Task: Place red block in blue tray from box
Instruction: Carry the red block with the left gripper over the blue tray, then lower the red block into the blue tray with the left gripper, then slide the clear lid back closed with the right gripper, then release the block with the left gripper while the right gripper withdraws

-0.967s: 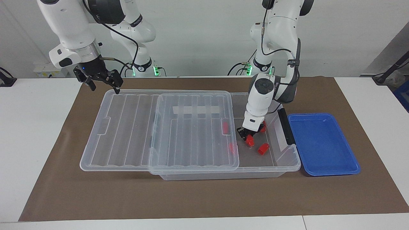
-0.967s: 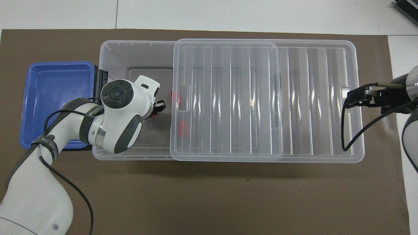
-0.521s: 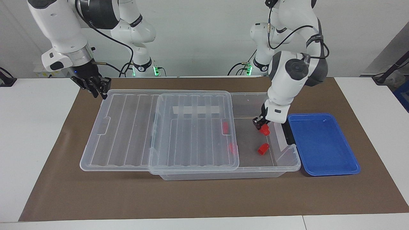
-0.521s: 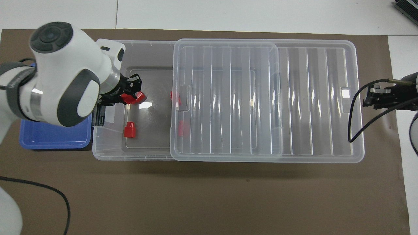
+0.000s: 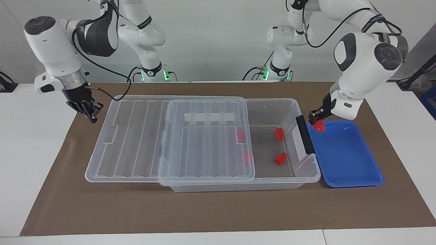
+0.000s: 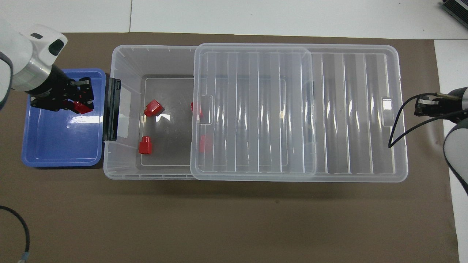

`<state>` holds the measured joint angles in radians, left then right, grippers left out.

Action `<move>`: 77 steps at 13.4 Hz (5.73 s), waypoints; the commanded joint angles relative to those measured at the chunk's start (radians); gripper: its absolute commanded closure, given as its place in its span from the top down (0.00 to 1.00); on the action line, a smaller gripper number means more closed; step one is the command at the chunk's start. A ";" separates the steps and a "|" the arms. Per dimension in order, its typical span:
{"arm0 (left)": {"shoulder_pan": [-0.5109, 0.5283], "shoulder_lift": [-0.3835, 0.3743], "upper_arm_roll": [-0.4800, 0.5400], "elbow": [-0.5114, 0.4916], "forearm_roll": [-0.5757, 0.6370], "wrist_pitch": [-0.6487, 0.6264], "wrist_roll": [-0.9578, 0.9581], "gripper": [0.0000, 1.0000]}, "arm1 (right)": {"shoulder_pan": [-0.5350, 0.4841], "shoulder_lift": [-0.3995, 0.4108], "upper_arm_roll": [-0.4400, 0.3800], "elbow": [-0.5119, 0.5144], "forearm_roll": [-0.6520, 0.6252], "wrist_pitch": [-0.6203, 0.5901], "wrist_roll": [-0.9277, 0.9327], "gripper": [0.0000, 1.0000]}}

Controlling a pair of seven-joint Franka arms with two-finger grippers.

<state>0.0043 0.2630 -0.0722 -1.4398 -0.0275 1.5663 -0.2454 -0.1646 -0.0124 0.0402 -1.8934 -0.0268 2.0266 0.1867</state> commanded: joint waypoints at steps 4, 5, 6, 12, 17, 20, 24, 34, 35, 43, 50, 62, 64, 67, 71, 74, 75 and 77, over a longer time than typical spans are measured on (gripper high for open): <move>0.177 -0.102 -0.003 -0.325 0.024 0.379 0.417 0.00 | -0.007 0.014 0.006 -0.066 0.015 0.038 -0.017 0.00; 0.193 -0.114 -0.003 -0.394 0.026 0.464 0.428 0.00 | -0.015 0.021 0.006 -0.067 0.015 0.038 -0.024 0.00; 0.197 -0.104 -0.003 -0.413 0.026 0.501 0.502 0.00 | -0.019 0.025 0.006 -0.072 0.015 0.040 -0.029 0.00; 0.249 -0.027 -0.003 -0.458 0.026 0.716 0.672 0.00 | -0.006 0.032 0.006 -0.061 0.013 0.050 -0.029 0.00; 0.240 0.019 -0.003 -0.516 0.024 0.825 0.548 0.00 | -0.006 0.051 0.006 -0.017 -0.001 0.050 -0.030 0.00; 0.244 0.032 -0.003 -0.528 0.024 0.848 0.519 0.00 | -0.006 0.048 0.006 -0.032 -0.001 0.050 -0.036 0.00; 0.244 0.035 -0.003 -0.577 0.024 0.900 0.445 0.00 | -0.003 0.048 0.006 -0.047 0.001 0.058 -0.041 0.00; 0.244 0.038 -0.003 -0.623 0.024 0.958 0.451 0.00 | 0.160 0.025 0.017 -0.075 0.008 -0.012 -0.044 0.00; 0.244 0.038 -0.003 -0.639 0.024 0.983 0.451 0.00 | 0.184 0.025 0.017 -0.075 0.008 -0.013 -0.043 0.00; 0.238 0.045 -0.003 -0.642 0.024 0.988 0.456 0.00 | 0.330 0.020 0.017 -0.075 0.016 0.004 -0.030 0.00; 0.236 0.045 -0.003 -0.642 0.026 0.994 0.457 0.42 | 0.355 0.019 0.017 -0.075 0.019 0.023 -0.029 0.00; 0.227 -0.040 -0.004 -0.499 0.026 0.735 0.457 1.00 | 0.285 -0.024 0.010 -0.073 0.019 -0.040 -0.029 0.00; 0.226 -0.092 -0.009 -0.470 0.026 0.657 0.457 1.00 | 0.225 -0.043 0.010 -0.073 0.019 -0.072 -0.027 0.00; 0.218 -0.126 -0.014 -0.337 0.026 0.414 0.451 1.00 | 0.163 -0.051 0.009 -0.056 0.019 -0.072 -0.029 1.00; 0.154 -0.214 -0.015 -0.225 0.026 0.158 0.443 1.00 | 0.157 -0.022 0.006 0.070 0.007 -0.138 -0.029 1.00; 0.120 -0.280 -0.017 -0.228 0.026 0.088 0.443 1.00 | 0.157 0.003 0.006 0.175 0.018 -0.227 -0.029 1.00; 0.102 -0.286 -0.021 -0.231 0.026 0.084 0.446 1.00 | 0.155 0.003 0.006 0.194 0.019 -0.250 -0.029 1.00; 0.094 -0.286 -0.023 -0.237 0.024 0.101 0.445 1.00 | 0.155 0.003 0.006 0.243 0.021 -0.313 -0.029 1.00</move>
<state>0.1142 -0.0155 -0.0989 -1.6578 -0.0189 1.6690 0.2103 0.0036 -0.0362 0.0409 -1.7223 -0.0248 1.7738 0.1667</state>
